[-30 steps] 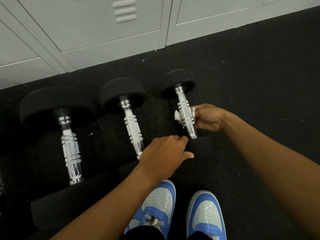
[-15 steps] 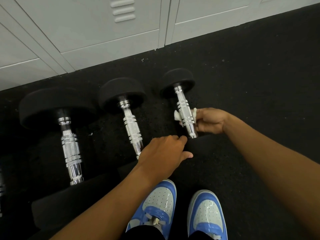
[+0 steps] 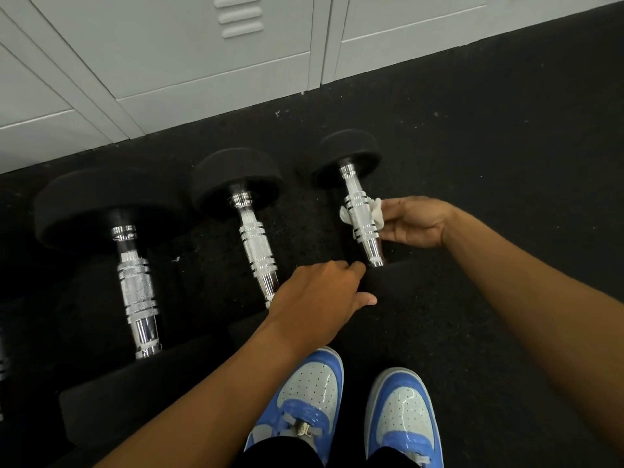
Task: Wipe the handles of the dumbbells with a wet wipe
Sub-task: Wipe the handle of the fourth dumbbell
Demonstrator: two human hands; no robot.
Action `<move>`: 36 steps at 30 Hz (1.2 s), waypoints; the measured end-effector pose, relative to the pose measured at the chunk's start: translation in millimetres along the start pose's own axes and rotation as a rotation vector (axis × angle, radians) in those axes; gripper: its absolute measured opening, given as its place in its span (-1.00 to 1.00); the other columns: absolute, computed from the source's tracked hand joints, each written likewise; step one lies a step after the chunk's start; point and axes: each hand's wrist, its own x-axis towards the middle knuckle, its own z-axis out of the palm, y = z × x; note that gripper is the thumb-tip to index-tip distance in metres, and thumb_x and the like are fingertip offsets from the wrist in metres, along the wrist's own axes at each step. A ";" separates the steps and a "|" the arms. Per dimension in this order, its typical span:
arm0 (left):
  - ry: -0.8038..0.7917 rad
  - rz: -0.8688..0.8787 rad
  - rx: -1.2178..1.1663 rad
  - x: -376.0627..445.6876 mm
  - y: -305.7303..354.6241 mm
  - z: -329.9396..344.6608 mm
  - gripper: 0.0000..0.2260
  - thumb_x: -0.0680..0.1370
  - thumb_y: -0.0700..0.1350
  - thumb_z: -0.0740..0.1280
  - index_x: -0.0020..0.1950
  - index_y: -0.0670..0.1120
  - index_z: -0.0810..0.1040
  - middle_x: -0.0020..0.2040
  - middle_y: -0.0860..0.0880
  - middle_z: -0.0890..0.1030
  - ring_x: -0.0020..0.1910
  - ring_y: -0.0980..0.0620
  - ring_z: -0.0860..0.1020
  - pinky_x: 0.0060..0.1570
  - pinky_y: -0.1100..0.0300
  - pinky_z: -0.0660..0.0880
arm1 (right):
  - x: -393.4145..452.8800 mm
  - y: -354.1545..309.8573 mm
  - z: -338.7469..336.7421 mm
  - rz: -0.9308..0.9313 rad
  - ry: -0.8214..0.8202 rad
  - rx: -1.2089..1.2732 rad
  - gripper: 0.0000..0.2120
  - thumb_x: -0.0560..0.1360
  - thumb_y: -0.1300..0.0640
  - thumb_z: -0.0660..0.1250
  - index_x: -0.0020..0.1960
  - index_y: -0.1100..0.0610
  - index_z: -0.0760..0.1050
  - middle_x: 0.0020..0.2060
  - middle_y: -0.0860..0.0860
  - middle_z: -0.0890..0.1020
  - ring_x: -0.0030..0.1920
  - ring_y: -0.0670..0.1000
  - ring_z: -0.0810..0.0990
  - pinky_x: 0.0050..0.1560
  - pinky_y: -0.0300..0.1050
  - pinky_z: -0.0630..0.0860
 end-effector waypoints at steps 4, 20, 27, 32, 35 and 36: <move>-0.011 -0.007 -0.026 2.2 3.3 -1.0 -0.61 0.60 0.19 0.10 0.29 -0.02 0.38 0.08 0.00 0.56 0.03 0.03 0.55 -0.16 0.22 0.28 | 10.2 9.7 11.9 0.018 0.009 0.086 -0.76 0.61 0.27 0.06 0.10 0.24 0.49 -0.16 0.11 0.69 -0.23 0.01 0.67 -0.19 -0.17 0.63; -0.004 -0.015 -0.054 2.1 2.8 -2.0 -0.58 0.60 0.20 0.08 0.35 0.00 0.35 0.16 0.03 0.55 0.10 0.04 0.54 0.02 0.16 0.43 | 15.4 13.9 -4.5 0.076 0.000 -0.001 -0.72 0.59 0.36 0.03 0.11 0.26 0.49 -0.07 0.15 0.65 -0.14 0.02 0.68 -0.11 -0.15 0.63; -0.015 -0.031 -0.054 3.1 4.9 -3.5 -0.57 0.60 0.20 0.07 0.37 0.01 0.33 0.21 0.04 0.53 0.15 0.04 0.53 0.04 0.18 0.42 | 20.0 8.0 -2.2 0.023 0.081 0.049 -0.75 0.60 0.35 0.05 0.14 0.25 0.46 -0.08 0.12 0.58 -0.13 0.00 0.58 -0.12 -0.15 0.60; -0.007 -0.034 -0.041 1.7 3.5 -2.8 -0.58 0.60 0.20 0.08 0.35 0.01 0.34 0.18 0.04 0.54 0.12 0.03 0.54 -0.02 0.18 0.40 | 11.6 14.2 -2.7 0.140 -0.020 -0.178 -0.74 0.57 0.43 0.04 0.08 0.28 0.48 -0.14 0.16 0.64 -0.20 0.02 0.69 -0.17 -0.10 0.65; -0.014 -0.031 -0.039 1.4 3.2 -2.8 -0.59 0.60 0.20 0.08 0.35 0.01 0.34 0.17 0.04 0.54 0.10 0.04 0.54 -0.06 0.22 0.37 | 11.1 -0.5 -8.6 0.087 0.015 -0.136 -0.70 0.54 0.50 0.04 0.08 0.30 0.48 -0.11 0.16 0.67 -0.12 0.04 0.68 -0.09 -0.10 0.64; -0.015 -0.028 -0.037 1.7 3.1 -2.7 -0.58 0.60 0.20 0.07 0.36 0.00 0.34 0.18 0.04 0.54 0.10 0.04 0.54 -0.05 0.21 0.38 | 14.2 -2.2 -6.5 0.052 0.042 -0.122 -0.70 0.54 0.50 0.04 0.11 0.31 0.48 -0.03 0.17 0.65 -0.06 0.05 0.65 -0.04 -0.09 0.62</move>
